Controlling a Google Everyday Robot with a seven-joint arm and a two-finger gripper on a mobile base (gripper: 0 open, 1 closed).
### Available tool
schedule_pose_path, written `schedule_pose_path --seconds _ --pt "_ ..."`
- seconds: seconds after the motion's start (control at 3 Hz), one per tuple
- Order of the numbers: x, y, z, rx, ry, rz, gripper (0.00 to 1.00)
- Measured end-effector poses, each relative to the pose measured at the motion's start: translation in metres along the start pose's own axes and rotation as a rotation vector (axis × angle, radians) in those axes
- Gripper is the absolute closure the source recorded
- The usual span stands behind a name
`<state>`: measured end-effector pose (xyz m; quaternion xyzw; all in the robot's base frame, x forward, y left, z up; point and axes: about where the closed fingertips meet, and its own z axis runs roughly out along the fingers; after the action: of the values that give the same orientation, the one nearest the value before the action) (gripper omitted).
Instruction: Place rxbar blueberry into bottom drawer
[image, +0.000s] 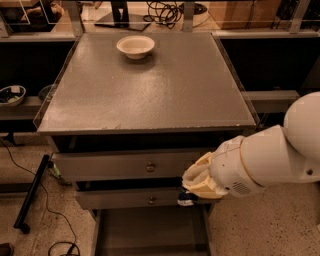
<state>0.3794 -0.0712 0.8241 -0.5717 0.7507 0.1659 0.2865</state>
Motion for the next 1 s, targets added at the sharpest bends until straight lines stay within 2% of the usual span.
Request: schedule_pose_path --seconds 0.67,1.0 --pt "0.004 0.001 0.006 0.002 0.001 0.021 1.00" --pt "0.018 0.003 0.033 0.003 -0.016 0.052 1.00"
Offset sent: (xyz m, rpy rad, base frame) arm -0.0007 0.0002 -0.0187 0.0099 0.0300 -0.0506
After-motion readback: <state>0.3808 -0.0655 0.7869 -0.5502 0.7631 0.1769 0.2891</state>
